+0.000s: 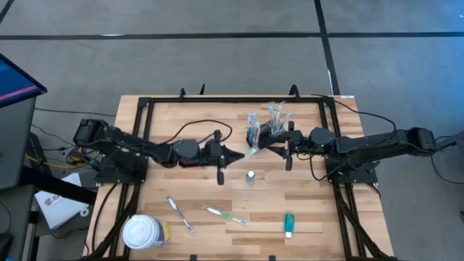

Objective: Pick & Place toothbrushing station
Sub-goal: Put the green toothbrush into the mesh organizer

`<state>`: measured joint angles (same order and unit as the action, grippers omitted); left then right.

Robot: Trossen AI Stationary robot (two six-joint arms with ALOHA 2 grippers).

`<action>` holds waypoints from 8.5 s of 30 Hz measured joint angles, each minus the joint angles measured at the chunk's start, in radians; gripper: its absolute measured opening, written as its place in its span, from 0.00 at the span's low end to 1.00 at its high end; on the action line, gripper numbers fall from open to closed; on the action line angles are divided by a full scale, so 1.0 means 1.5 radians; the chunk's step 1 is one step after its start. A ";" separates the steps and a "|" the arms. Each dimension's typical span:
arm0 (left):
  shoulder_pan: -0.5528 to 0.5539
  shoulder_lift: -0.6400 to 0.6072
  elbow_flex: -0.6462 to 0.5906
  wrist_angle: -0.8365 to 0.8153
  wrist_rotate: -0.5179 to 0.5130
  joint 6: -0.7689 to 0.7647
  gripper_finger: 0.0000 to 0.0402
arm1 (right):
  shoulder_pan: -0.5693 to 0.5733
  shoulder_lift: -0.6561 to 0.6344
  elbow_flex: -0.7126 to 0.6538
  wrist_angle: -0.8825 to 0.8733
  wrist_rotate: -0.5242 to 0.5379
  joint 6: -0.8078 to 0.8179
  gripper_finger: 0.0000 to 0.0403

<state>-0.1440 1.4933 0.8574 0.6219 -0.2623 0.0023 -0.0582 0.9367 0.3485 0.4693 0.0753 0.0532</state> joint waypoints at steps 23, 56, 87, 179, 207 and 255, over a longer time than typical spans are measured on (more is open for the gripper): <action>0.045 0.178 0.043 0.268 0.024 0.001 0.00 | 0.003 0.000 0.000 0.084 -0.034 0.000 0.32; 0.051 0.214 0.077 0.270 0.024 0.018 0.00 | 0.052 0.122 -0.001 0.313 -0.035 -0.040 0.32; 0.048 0.215 0.077 0.264 0.023 0.031 0.02 | 0.046 0.116 -0.001 0.311 -0.085 -0.042 0.01; 0.026 0.055 -0.067 0.154 0.025 0.005 0.26 | -0.132 0.087 0.068 -0.007 -0.085 -0.013 0.00; 0.026 0.055 -0.067 0.153 0.026 0.005 0.26 | -0.137 0.219 0.025 0.150 -0.090 0.011 0.01; 0.026 0.055 -0.067 0.149 0.024 0.005 0.26 | -0.138 0.242 0.025 0.142 -0.080 0.000 0.08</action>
<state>-0.1054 1.5764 0.7567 0.8452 -0.2259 0.0105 -0.2646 1.3003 0.3864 0.6820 -0.0441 0.0531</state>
